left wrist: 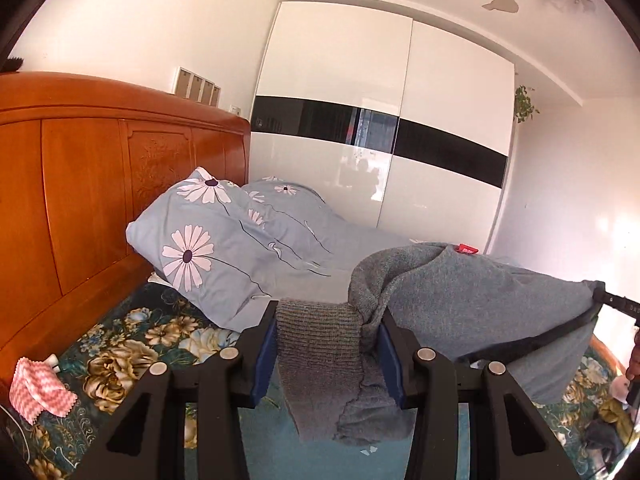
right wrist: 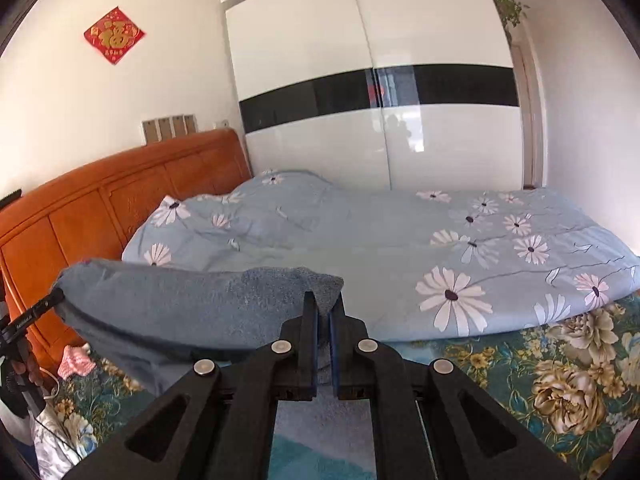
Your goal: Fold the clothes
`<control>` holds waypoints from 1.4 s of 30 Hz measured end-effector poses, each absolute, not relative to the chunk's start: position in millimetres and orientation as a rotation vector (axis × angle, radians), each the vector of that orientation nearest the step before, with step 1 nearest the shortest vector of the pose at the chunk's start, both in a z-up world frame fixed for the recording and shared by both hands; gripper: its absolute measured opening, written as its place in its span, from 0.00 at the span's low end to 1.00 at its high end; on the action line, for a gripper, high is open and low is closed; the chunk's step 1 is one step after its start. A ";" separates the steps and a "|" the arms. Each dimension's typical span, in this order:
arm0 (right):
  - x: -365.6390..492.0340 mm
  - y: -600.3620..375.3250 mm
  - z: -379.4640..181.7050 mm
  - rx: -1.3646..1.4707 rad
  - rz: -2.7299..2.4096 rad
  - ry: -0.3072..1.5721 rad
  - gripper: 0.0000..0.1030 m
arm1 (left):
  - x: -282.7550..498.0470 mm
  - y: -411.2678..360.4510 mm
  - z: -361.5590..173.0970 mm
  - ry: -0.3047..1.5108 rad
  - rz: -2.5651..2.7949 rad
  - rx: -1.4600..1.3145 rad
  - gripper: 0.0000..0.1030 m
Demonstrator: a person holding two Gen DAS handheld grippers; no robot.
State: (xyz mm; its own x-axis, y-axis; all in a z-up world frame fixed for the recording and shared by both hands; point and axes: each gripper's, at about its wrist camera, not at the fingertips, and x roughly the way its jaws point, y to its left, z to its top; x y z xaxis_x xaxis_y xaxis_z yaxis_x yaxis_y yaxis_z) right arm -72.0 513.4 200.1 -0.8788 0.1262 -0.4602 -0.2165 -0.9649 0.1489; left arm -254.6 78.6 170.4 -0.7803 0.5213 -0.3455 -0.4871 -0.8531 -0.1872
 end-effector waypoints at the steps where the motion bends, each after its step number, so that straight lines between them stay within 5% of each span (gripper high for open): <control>1: -66.6 507.2 183.7 -0.743 2.872 0.263 0.05 | -249.8 77.4 155.1 -0.109 2.533 -0.557 0.46; 6: -27.4 492.0 54.5 -1.125 2.797 0.222 0.05 | -211.8 68.9 38.0 -0.109 2.446 -0.803 0.46; 13: 48.4 499.2 -56.1 -1.274 2.687 0.569 0.05 | -128.0 44.6 -93.1 -0.232 2.385 -1.030 0.45; 17: 85.3 493.2 -62.0 -1.231 2.678 0.676 0.05 | -98.6 23.4 -96.1 -0.305 2.408 -0.997 0.45; 31: 104.2 465.4 -77.7 -1.315 2.672 0.560 0.09 | -73.4 13.0 -119.7 -0.278 2.392 -1.036 0.48; 35: 121.3 463.3 -64.6 -1.290 2.707 0.516 0.31 | -60.4 6.6 -111.7 -0.273 2.336 -1.032 0.56; 42: 78.9 470.2 -37.6 -1.218 2.751 0.373 0.44 | -78.3 -3.1 -83.8 -0.364 2.344 -0.980 0.70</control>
State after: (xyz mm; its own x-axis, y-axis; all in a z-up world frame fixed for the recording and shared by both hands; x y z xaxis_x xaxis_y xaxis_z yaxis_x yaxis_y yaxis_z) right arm 78.9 470.2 -37.6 -0.6722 0.0015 -0.7404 -0.1984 -0.9638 0.1782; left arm -78.3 -3.1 -83.8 -0.5713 0.5963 -0.5640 -0.3971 -0.8022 -0.4459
